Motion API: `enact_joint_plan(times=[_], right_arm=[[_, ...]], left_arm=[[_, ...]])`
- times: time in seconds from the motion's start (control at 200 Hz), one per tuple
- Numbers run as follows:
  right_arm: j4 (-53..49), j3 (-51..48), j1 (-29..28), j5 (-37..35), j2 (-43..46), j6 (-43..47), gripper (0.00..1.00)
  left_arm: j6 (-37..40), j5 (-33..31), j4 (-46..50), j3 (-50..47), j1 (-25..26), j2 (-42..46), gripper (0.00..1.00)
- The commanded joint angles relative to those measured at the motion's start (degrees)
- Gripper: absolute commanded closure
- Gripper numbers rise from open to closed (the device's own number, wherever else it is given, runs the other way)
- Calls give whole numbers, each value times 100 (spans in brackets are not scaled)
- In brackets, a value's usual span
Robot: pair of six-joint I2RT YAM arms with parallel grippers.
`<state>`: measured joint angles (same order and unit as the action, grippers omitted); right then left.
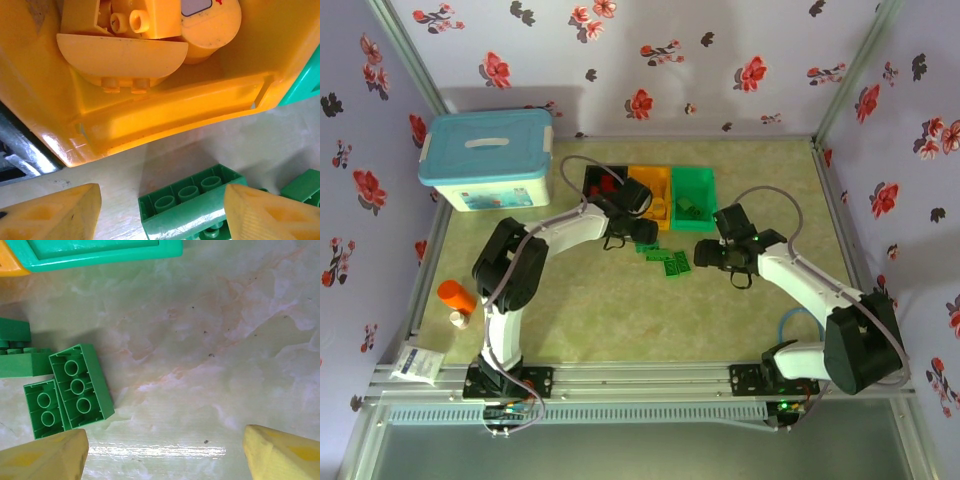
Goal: Sort the legos into containers by color
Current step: Move the lego to the center of the table.
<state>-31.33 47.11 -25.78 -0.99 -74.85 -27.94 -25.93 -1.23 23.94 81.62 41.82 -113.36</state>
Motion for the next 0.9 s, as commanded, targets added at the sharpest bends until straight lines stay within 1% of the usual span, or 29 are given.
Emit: enact_joint_plan(times=[0.0,0.16,0.4,0.49,0.575,0.665,0.75,0.805,0.89], right_arm=[[15,-65,-32,64,74,-128,19],[-5,-87,-41,62,113,-140,19],[13,-132,-41,73,144,-167,20],[22,-132,-50,82,154,-179,20],[31,-132,-50,97,161,-194,20],[31,-117,-66,99,172,-189,20],[37,-115,-82,99,186,-203,20],[56,-106,-93,99,188,-217,20],[65,-79,-116,100,173,-242,20]], left_arm=[[43,69,-56,-163,-25,-133,34],[-27,61,-115,-470,-33,-138,35],[-332,1,-270,-1178,-38,271,37],[-545,-23,-357,-1594,-12,541,37],[-786,-194,-342,-1947,3,857,38],[-1111,-407,-253,-2309,6,1323,40],[-1366,-481,-290,-2591,76,1805,41],[-1371,-505,-360,-2684,190,2052,41],[-1083,-417,-367,-2597,380,2187,35]])
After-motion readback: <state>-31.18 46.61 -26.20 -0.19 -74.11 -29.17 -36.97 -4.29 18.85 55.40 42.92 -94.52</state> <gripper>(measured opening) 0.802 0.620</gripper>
